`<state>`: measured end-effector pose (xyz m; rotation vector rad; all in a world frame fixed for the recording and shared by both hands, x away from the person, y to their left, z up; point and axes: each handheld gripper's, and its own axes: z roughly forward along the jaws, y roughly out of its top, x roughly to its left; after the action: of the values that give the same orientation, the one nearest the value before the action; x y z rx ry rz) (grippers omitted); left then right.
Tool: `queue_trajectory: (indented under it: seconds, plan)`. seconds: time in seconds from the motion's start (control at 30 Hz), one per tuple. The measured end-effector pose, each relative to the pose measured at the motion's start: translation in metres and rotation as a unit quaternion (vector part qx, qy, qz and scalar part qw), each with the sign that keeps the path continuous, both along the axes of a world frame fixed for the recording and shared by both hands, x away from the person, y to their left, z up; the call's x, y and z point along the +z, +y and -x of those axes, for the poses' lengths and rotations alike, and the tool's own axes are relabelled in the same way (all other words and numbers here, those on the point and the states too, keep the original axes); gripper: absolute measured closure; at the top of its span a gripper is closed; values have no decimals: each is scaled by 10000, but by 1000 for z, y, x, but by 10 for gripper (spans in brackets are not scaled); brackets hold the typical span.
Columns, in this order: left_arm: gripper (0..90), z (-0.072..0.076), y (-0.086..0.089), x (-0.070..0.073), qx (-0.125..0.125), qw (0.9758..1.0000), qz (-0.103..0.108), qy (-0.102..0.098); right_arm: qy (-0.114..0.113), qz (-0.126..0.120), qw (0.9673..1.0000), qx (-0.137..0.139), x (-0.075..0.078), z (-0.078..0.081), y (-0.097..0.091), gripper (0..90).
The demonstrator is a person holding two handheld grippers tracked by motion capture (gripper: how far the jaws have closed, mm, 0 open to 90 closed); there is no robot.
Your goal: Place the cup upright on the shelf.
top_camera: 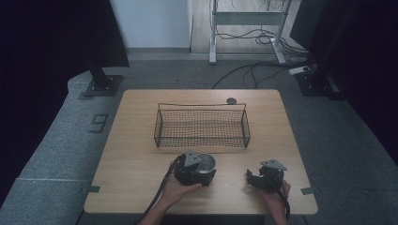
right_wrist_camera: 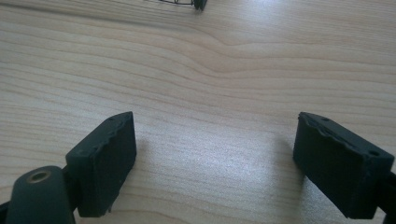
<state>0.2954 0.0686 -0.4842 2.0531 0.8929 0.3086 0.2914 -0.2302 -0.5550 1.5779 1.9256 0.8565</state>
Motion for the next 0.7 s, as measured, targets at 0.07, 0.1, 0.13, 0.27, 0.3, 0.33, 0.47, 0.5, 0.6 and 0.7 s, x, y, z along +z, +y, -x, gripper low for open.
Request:
queue_trajectory:
  seconds: [0.07,0.1,0.13,0.27,0.3,0.33,0.47,0.5,0.6,0.7]
  plan:
    - [175,-1,0,1,-11,10000,-4,0,0,0,10000,0,0,0,0,133]
    - [175,-1,0,2,-8,10000,9,-7,0,0,10000,0,0,0,0,133]
    - [175,-2,1,4,-4,10000,28,-14,0,-1,10000,-1,0,0,0,133]
    - [175,-5,2,13,-19,10000,48,-73,-1,-1,10000,0,0,0,0,133]
    - [176,-6,2,14,-21,9999,58,-84,0,0,10000,1,0,0,0,133]
    - [176,-6,2,14,-21,9999,58,-84,0,0,10000,1,0,0,0,133]
    - [176,-11,3,20,-3,9999,78,-102,0,0,10000,0,0,0,0,133]
    - [176,-11,3,20,-3,9999,78,-102,0,0,10000,0,0,0,0,133]
    - [176,-13,3,23,18,9999,83,-129,0,-1,10000,-1,0,0,0,133]
    - [177,-15,4,26,11,9999,111,-122,0,-2,10000,0,0,0,0,133]
